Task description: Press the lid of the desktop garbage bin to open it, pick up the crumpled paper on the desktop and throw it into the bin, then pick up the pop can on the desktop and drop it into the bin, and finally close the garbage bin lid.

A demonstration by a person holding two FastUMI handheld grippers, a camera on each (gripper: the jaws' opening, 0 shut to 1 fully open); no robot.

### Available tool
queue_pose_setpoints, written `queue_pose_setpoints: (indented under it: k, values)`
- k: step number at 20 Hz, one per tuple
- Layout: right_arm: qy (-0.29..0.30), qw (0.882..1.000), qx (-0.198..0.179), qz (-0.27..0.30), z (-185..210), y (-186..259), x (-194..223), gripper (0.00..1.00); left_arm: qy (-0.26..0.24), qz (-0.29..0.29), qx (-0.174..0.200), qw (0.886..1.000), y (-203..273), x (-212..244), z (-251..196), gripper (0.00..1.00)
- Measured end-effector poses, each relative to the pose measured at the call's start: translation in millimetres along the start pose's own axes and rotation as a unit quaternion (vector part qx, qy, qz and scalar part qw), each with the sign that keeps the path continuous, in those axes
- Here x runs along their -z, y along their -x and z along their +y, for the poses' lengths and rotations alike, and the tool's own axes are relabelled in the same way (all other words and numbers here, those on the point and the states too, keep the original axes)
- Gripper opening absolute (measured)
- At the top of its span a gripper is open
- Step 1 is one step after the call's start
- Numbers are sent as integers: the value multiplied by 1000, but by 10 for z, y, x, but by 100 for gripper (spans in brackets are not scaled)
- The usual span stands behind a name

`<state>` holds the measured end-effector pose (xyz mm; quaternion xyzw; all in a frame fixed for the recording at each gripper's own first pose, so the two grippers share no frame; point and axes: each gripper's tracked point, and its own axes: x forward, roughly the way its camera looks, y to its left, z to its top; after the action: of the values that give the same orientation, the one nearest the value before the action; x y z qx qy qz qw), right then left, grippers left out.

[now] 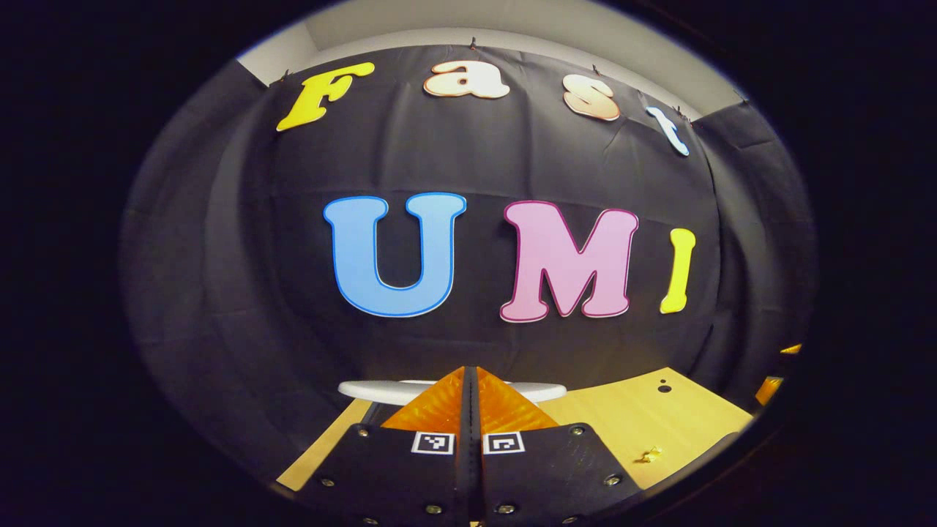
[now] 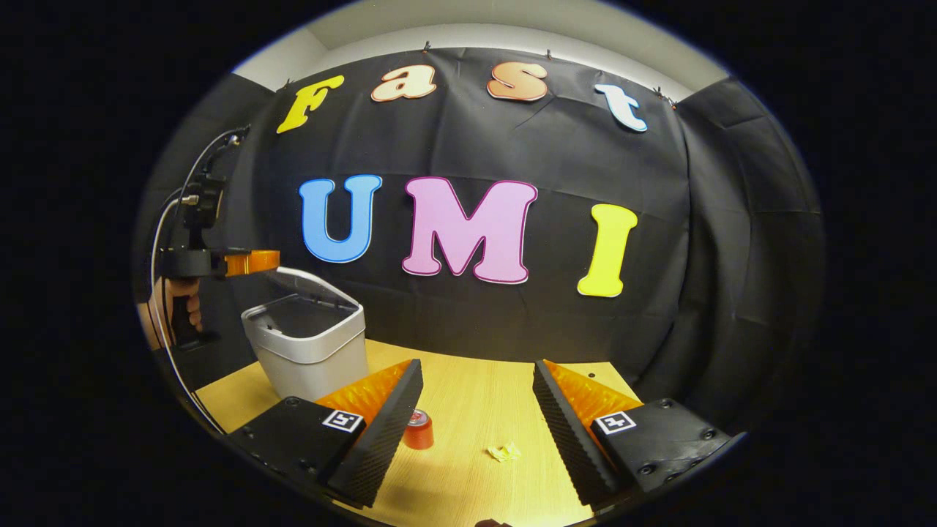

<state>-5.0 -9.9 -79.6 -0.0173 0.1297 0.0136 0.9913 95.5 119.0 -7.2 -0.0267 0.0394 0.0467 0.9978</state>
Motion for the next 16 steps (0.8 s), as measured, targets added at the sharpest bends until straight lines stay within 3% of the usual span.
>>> queue_pose_setpoints:
  k: [4,9,16]
  values:
    - [-5,1000,5,0,-37,-2,0,99,25,-40,8,999,145,-240,-155,1]
    - [-7,1000,2,6,-28,9,43,98,-10,-100,30,995,365,-512,-458,1]
    - [-9,1000,5,7,-64,58,61,98,9,-116,27,993,641,-525,-732,2]
